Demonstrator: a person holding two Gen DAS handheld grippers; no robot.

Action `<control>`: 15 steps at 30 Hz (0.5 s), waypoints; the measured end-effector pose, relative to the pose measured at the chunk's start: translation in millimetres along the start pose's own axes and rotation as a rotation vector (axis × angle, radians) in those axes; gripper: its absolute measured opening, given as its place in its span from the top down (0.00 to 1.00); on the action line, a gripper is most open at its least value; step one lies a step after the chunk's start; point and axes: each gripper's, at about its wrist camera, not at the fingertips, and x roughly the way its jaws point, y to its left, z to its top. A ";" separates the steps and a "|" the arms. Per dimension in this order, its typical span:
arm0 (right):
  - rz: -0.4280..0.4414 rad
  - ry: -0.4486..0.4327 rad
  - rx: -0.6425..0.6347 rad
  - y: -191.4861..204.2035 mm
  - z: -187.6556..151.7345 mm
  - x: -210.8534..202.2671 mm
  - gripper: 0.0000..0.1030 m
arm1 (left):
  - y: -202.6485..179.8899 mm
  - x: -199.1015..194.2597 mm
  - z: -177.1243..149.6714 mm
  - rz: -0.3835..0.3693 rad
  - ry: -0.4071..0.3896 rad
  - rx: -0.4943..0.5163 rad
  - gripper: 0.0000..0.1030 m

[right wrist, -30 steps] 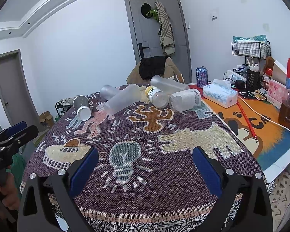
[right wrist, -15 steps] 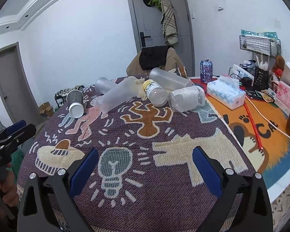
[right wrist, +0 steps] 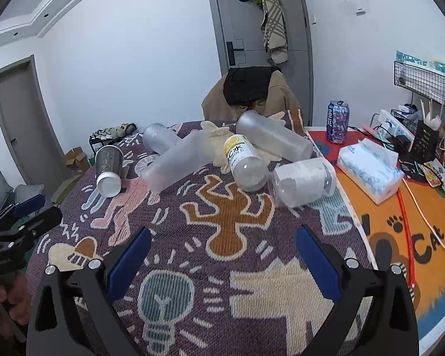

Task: Flip cup upright
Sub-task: 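Move the right tool toward the lying lemon-label vitamin C bottle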

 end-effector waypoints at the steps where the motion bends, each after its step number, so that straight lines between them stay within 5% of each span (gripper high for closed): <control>1: 0.010 0.005 0.004 -1.5 5.0 4.1 0.07 | 0.8 2.6 2.8 0.006 0.001 -0.005 0.05; 15: 0.042 0.091 -0.028 -14.3 65.8 62.0 0.09 | 16.8 31.9 43.4 0.077 0.002 -0.124 0.05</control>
